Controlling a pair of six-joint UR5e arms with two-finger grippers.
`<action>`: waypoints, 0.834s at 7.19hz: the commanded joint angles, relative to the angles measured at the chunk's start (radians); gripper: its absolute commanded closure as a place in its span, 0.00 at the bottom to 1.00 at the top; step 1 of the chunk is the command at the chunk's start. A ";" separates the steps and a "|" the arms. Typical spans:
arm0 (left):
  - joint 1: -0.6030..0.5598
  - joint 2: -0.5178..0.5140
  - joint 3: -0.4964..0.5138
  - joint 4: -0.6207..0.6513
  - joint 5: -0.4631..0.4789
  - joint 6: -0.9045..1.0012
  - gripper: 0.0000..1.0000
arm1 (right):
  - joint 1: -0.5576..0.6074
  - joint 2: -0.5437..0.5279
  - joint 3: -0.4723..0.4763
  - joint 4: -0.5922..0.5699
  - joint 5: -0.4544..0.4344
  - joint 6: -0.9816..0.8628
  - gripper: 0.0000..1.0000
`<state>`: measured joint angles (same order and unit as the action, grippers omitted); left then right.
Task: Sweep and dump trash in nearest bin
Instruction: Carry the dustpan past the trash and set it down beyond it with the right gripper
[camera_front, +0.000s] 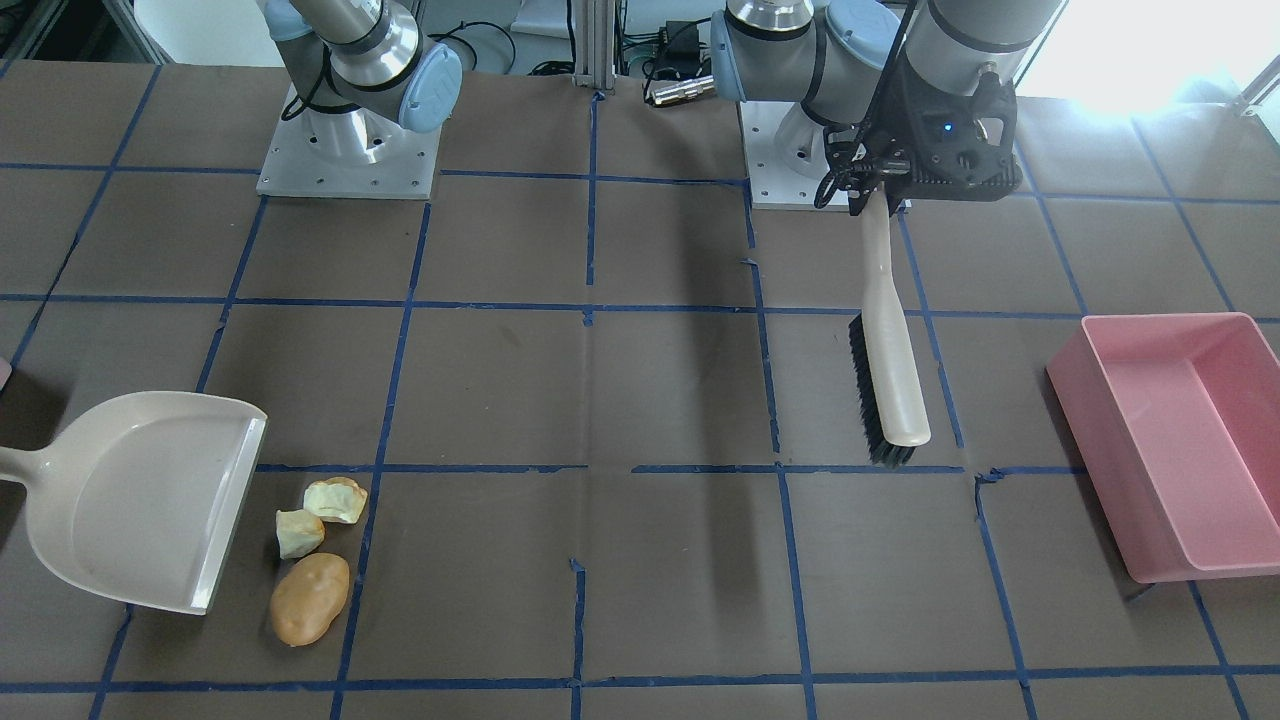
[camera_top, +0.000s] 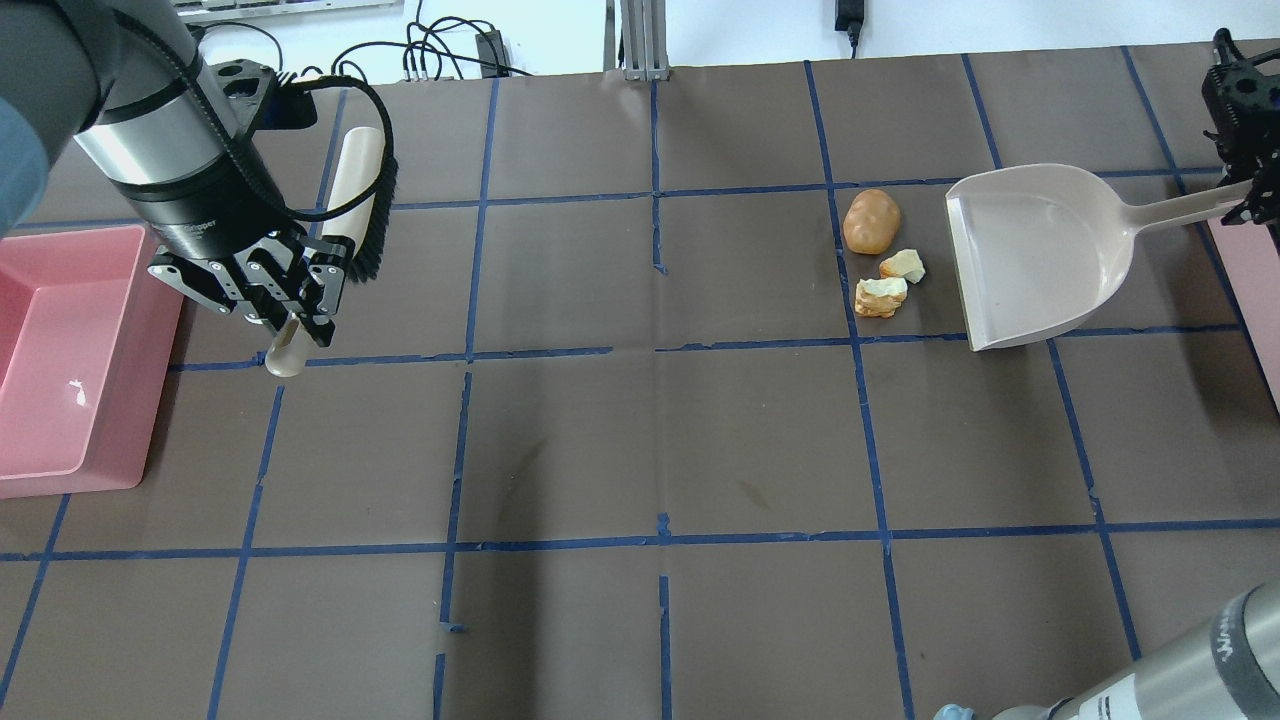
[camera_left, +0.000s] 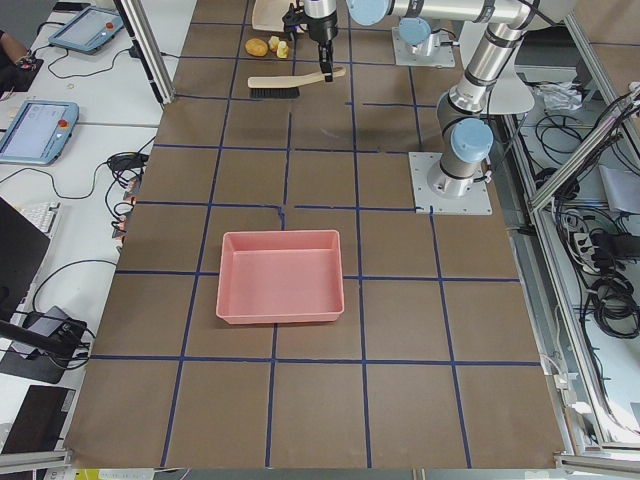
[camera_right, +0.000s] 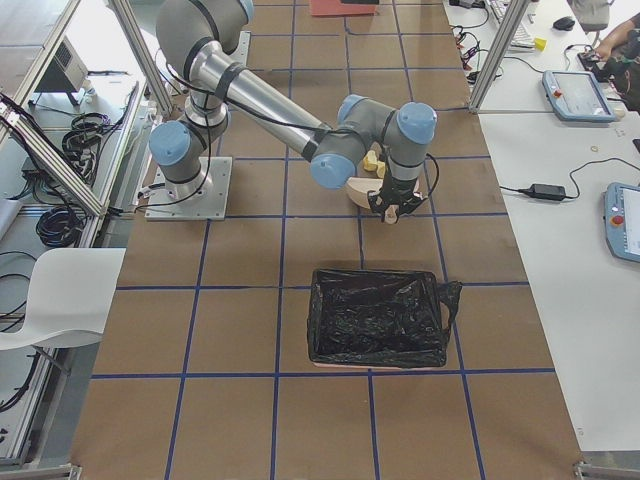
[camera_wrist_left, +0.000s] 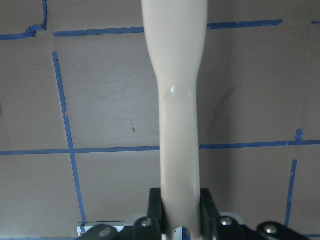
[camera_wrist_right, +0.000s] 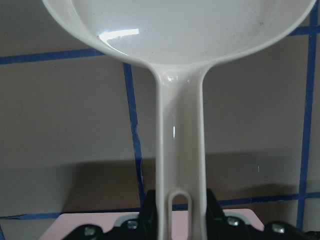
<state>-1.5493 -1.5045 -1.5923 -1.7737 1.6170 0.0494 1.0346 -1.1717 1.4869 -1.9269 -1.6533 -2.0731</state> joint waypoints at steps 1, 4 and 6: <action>0.000 0.000 0.000 0.000 0.004 0.001 1.00 | -0.007 0.050 -0.029 -0.030 0.045 -0.013 1.00; 0.000 0.000 0.000 0.002 0.001 0.001 1.00 | 0.001 0.087 -0.025 -0.030 0.070 0.008 1.00; 0.000 0.000 -0.001 0.002 -0.008 0.001 1.00 | 0.002 0.090 -0.023 -0.026 0.072 -0.005 1.00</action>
<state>-1.5493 -1.5048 -1.5932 -1.7718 1.6151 0.0506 1.0358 -1.0852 1.4625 -1.9542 -1.5838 -2.0691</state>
